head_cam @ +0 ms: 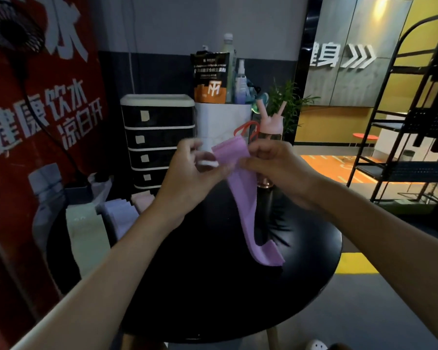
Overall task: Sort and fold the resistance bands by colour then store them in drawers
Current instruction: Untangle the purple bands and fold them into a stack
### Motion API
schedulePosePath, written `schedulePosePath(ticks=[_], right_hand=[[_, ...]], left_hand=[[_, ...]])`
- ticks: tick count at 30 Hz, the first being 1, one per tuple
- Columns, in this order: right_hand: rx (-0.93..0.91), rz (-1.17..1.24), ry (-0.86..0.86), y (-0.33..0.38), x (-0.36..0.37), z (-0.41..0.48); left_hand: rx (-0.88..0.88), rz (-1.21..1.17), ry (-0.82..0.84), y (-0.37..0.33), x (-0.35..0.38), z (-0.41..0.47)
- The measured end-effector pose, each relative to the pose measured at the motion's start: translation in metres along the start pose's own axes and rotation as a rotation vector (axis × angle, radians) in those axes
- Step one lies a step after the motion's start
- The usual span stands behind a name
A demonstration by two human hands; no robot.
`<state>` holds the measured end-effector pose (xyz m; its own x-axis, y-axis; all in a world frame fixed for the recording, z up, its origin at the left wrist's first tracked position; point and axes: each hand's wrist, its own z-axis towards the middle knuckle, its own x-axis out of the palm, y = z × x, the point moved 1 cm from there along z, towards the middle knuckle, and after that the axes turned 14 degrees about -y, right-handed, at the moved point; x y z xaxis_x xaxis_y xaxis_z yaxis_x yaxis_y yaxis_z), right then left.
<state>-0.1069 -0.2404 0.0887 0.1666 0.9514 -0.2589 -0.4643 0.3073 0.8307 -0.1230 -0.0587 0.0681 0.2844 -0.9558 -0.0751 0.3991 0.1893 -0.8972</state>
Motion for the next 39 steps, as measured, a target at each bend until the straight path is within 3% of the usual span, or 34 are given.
schedulePosePath(ticks=[3, 6, 26, 35, 39], right_hand=[[0.07, 0.114, -0.074, 0.008, 0.002, 0.009], [0.084, 0.139, -0.087, 0.016, 0.008, 0.013], [0.071, 0.216, -0.222, 0.024, -0.002, 0.037], [0.236, 0.133, -0.166, -0.025, -0.005, -0.049], [0.302, 0.138, -0.175, -0.034, -0.009, -0.069]], left_hand=[[-0.129, -0.045, 0.084, 0.015, 0.01, -0.018], [-0.062, 0.025, 0.144, 0.028, 0.018, -0.033], [0.109, 0.098, 0.027, 0.053, 0.021, 0.032], [-0.024, 0.109, 0.285, 0.091, 0.019, -0.071], [0.031, 0.171, 0.357, 0.093, 0.013, -0.093]])
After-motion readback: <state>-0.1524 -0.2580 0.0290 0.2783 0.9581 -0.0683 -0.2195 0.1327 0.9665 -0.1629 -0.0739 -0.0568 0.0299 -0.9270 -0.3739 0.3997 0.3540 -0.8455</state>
